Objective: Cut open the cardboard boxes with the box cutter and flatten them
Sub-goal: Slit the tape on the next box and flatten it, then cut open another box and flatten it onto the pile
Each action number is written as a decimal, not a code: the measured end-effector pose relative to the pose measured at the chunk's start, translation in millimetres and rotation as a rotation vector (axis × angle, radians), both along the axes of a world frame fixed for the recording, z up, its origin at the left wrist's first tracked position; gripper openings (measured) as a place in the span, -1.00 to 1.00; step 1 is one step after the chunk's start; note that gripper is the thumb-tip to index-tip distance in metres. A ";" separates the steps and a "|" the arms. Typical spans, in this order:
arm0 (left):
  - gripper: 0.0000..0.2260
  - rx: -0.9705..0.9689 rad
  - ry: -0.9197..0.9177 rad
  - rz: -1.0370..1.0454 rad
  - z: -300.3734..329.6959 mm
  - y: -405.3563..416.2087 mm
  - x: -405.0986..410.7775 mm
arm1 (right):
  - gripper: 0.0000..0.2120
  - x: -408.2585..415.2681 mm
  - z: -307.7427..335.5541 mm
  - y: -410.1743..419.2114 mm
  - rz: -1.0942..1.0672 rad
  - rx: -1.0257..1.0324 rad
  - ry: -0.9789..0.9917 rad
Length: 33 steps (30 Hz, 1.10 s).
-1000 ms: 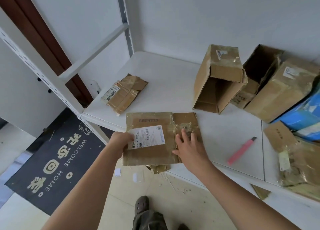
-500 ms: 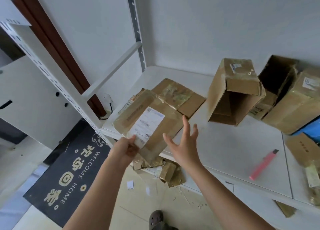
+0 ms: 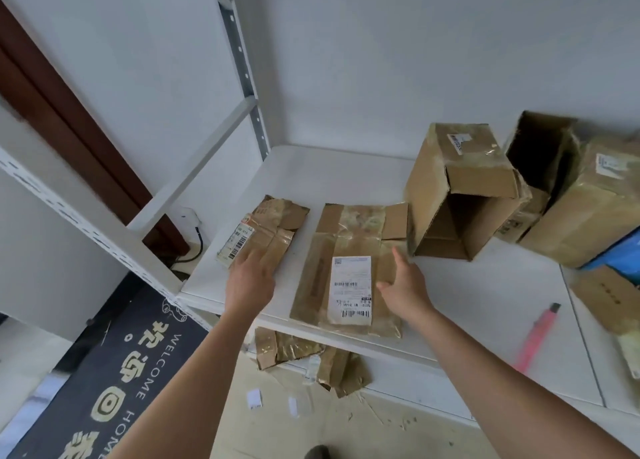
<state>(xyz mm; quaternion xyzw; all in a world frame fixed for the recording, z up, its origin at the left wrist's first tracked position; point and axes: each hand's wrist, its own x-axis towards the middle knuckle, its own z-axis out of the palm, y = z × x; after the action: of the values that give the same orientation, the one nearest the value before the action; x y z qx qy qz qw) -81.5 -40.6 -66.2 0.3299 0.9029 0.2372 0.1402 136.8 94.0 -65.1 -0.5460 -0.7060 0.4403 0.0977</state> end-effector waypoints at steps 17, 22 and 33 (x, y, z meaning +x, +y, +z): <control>-0.61 -0.520 0.014 -0.256 -11.3 13.9 -13.7 | -0.48 -19.7 -25.4 -18.4 0.449 0.546 -0.480; -0.66 -0.462 0.007 -0.185 10.9 15.8 -12.1 | -0.59 -1.1 2.4 -14.5 0.209 0.462 -0.140; -0.63 -0.233 0.171 -0.249 46.1 36.2 62.1 | -0.38 44.8 71.3 50.6 0.079 0.217 0.030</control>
<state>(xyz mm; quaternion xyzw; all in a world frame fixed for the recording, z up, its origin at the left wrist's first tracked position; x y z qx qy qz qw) -19.4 -4.4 -20.1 0.4395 0.8851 0.0828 0.1286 181.6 144.6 6.2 -0.4975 -0.7688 0.3731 0.1495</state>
